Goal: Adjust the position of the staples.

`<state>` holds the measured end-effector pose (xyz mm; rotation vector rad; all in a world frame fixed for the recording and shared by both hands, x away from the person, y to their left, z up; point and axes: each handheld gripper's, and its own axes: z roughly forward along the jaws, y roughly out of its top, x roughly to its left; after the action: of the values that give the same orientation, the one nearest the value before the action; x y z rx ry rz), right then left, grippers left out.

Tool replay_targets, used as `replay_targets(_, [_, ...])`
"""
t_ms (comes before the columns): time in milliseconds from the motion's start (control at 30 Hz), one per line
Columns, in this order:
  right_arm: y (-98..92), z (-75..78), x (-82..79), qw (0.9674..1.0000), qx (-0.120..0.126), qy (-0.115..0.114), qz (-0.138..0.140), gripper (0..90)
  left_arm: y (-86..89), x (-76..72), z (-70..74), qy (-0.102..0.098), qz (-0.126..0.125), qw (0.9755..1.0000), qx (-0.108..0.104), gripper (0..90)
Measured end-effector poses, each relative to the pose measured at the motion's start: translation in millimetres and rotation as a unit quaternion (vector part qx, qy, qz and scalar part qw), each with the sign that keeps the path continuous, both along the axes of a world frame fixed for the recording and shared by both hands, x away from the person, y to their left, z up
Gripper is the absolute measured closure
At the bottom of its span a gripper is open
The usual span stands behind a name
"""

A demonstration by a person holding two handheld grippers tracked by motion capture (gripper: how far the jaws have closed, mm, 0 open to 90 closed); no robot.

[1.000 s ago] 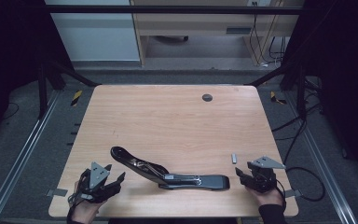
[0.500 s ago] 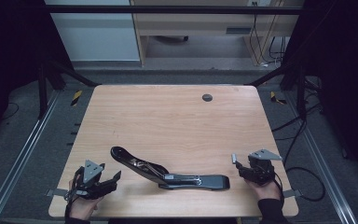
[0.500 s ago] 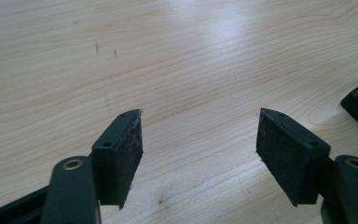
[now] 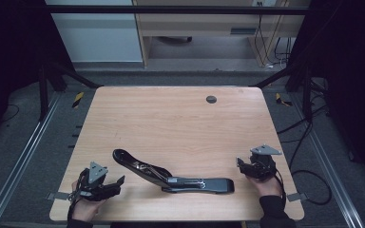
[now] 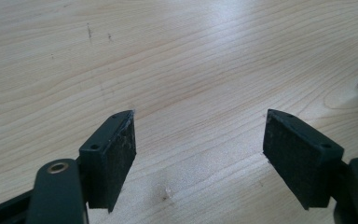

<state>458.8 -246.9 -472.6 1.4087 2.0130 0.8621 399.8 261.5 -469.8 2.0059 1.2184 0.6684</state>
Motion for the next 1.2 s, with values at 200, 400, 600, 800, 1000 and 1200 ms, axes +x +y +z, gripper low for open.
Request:
replay_targets(200, [3.1, 1.1, 6.0, 0.9999, 0.004, 0.008, -0.006, 39.4, -1.3, -0.2, -0.2, 0.002, -0.001, 1.0, 0.002, 24.6])
replay_targets(400, [5.0, -0.1, 13.4, 0.9998, 0.005, 0.019, -0.006, 46.6, -4.3, 0.9, -1.2, 0.003, -0.004, 0.9999, 0.009, 24.5])
replay_targets(600, [5.7, -4.1, 17.9, 0.9992, 0.017, 0.037, -0.005, 53.6, -4.4, 2.1, -1.9, 0.005, -0.004, 0.9999, 0.01, 24.6])
replay_targets(800, [6.8, -7.6, 21.4, 0.9988, 0.022, 0.043, 0.001, 62.4, -4.9, 2.4, -2.0, 0.005, -0.005, 0.9999, 0.011, 24.6])
replay_targets(1000, [7.9, -12.7, 24.7, 0.9979, 0.018, 0.062, -0.001, 67.7, -5.1, 2.3, -2.1, 0.005, -0.005, 0.9999, 0.011, 24.7])
replay_targets(1200, [9.5, -14.3, 25.3, 0.9974, 0.018, 0.07, 0.003, 69.8, -5.3, 2.4, -2.2, 0.006, -0.007, 0.9999, 0.013, 24.7])
